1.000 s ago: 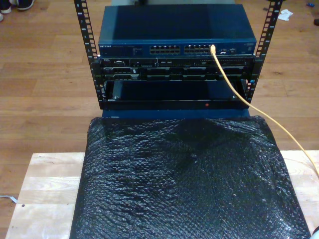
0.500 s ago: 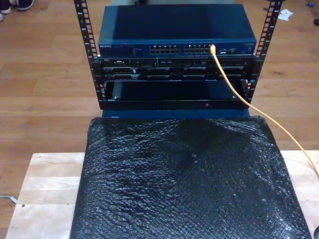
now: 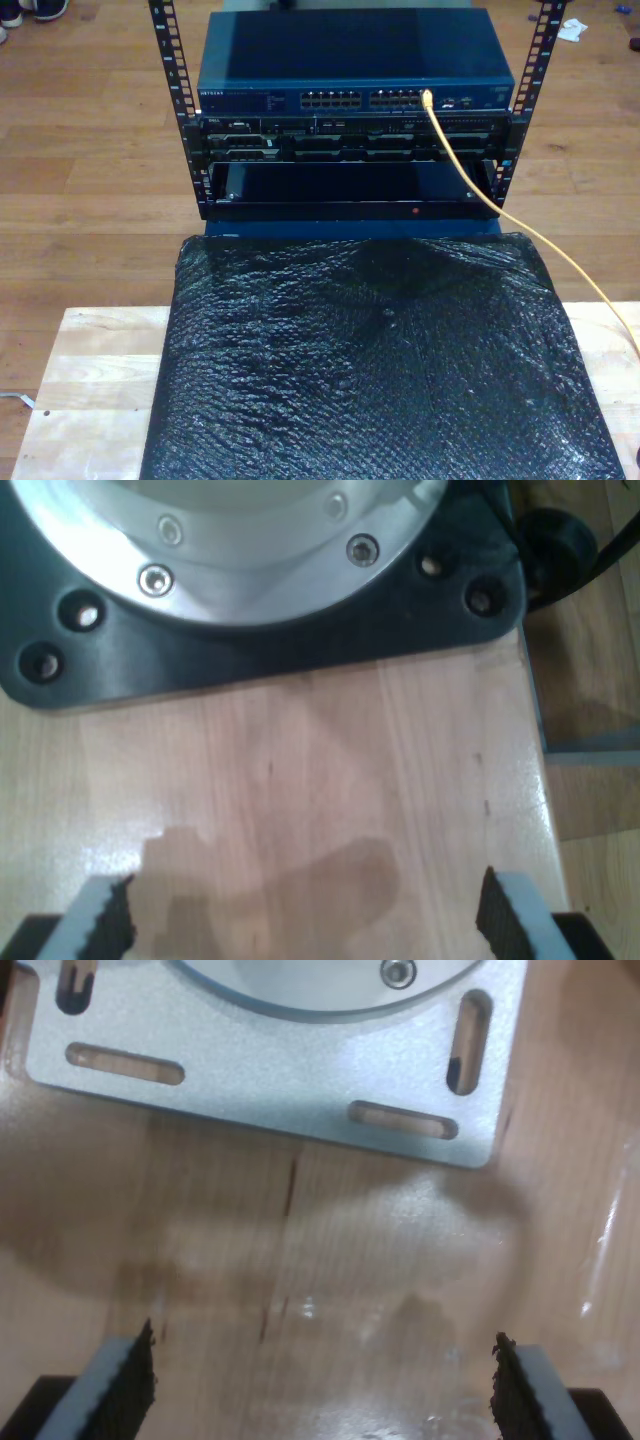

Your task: Grab the cable and plug it in

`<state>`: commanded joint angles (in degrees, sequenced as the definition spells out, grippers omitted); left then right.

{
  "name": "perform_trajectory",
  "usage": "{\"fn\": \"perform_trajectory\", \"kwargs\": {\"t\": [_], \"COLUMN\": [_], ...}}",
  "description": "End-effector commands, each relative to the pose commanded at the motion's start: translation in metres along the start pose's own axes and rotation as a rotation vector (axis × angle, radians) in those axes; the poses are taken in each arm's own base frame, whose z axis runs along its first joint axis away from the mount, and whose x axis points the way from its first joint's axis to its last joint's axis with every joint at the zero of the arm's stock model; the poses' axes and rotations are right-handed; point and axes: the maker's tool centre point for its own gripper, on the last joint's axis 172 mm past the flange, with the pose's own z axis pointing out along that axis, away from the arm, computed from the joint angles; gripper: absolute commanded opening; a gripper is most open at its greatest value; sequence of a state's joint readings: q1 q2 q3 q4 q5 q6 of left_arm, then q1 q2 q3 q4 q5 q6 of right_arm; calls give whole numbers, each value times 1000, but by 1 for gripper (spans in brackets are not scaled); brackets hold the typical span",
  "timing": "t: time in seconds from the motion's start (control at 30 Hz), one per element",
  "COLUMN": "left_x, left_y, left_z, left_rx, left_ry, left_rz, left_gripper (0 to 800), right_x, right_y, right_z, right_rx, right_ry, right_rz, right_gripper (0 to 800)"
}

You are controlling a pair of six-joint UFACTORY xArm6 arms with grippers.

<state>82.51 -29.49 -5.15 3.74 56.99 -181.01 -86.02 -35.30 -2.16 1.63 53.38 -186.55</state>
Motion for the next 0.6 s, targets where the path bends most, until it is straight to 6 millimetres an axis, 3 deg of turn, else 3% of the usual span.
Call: {"fn": "perform_trajectory", "kwargs": {"t": [0.6], "left_x": [0], "left_y": [0], "left_z": [0], "left_rx": [0], "left_ry": [0], "left_rz": [0], "left_gripper": [800], "right_x": [-2], "right_y": [-1], "right_z": [-3], "right_rx": [-3], "right_ry": [-11], "right_rz": [10], "right_gripper": [796]}}
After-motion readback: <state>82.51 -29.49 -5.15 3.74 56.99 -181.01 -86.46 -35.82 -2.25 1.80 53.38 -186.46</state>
